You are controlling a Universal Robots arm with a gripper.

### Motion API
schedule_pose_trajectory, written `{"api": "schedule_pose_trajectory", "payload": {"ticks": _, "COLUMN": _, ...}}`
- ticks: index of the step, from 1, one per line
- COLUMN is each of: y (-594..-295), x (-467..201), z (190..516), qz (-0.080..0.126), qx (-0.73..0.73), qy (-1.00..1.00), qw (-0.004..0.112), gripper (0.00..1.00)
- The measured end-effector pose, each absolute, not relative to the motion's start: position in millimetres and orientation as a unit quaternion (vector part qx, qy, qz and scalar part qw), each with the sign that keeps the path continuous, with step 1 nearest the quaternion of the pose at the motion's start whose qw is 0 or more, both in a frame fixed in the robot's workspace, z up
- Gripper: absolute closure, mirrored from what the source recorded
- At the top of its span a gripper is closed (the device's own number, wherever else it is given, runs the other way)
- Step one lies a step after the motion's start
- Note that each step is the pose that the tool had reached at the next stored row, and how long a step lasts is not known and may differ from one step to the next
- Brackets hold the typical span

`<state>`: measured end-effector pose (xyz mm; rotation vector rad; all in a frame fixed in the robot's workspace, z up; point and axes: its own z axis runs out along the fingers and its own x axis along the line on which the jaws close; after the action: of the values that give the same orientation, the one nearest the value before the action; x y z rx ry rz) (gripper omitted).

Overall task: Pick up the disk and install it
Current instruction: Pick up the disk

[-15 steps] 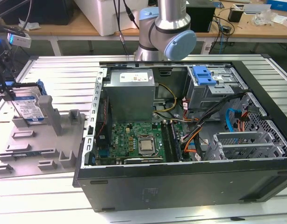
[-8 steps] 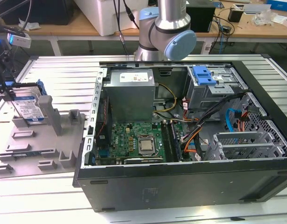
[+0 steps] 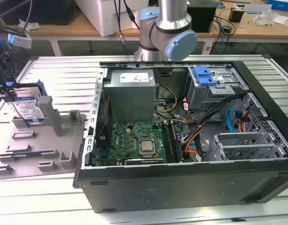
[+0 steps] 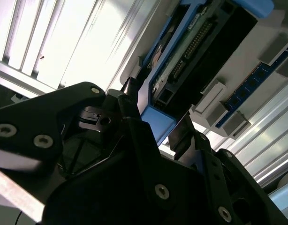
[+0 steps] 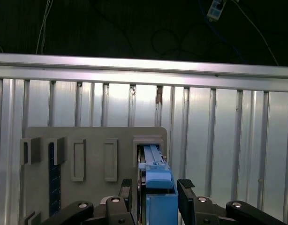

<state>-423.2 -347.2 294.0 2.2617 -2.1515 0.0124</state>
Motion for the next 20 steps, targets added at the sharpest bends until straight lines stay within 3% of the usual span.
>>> {"api": "schedule_pose_trajectory", "payload": {"ticks": 7, "y": -347.2, "x": -423.0, "z": 294.0, "qz": 0.004, "qx": 0.725, "qy": -0.689, "qw": 0.010, "gripper": 0.49}}
{"api": "schedule_pose_trajectory", "payload": {"ticks": 11, "y": -347.2, "x": -423.1, "z": 294.0, "qz": 0.004, "qx": 0.725, "qy": -0.689, "qw": 0.010, "gripper": 0.63}}
{"api": "schedule_pose_trajectory", "payload": {"ticks": 20, "y": -347.2, "x": -423.2, "z": 294.0, "qz": 0.004, "qx": 0.725, "qy": -0.689, "qw": 0.010, "gripper": 0.63}}
